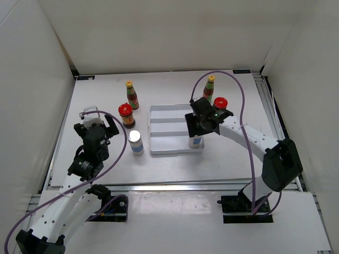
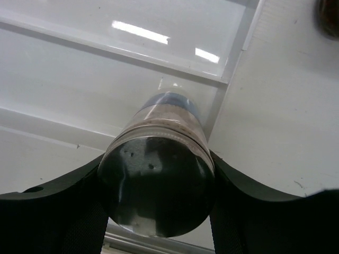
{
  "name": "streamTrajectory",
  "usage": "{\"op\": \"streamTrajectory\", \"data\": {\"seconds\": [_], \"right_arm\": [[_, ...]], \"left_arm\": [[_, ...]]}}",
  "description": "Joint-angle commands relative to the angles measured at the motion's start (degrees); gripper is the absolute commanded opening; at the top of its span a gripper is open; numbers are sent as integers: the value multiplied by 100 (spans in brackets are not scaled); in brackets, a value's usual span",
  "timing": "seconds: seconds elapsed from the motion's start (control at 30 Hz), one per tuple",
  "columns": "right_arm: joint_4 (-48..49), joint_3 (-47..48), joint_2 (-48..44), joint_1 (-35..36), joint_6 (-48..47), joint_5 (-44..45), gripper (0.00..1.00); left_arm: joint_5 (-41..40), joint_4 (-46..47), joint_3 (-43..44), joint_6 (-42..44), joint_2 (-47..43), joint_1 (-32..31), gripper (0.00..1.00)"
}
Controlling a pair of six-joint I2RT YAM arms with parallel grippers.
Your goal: Organize the condiment bottles
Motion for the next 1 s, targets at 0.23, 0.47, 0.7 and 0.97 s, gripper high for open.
{"op": "streamTrajectory", "data": {"seconds": [0.23, 0.47, 0.7, 0.97], "right_arm": [[423, -80, -379, 184, 72, 417, 100], [-139, 298, -1238, 184, 11, 698, 100], [-351, 746, -1697, 184, -270, 839, 100], [-404, 580, -1820, 184, -271, 892, 100]], "left_arm": [[689, -114, 279, 135, -12, -24, 100], [2393, -300, 508, 82, 145, -85, 100], [3651, -555, 719, -252, 743, -147, 100], [4223, -502, 860, -252, 1779, -271, 100]]}}
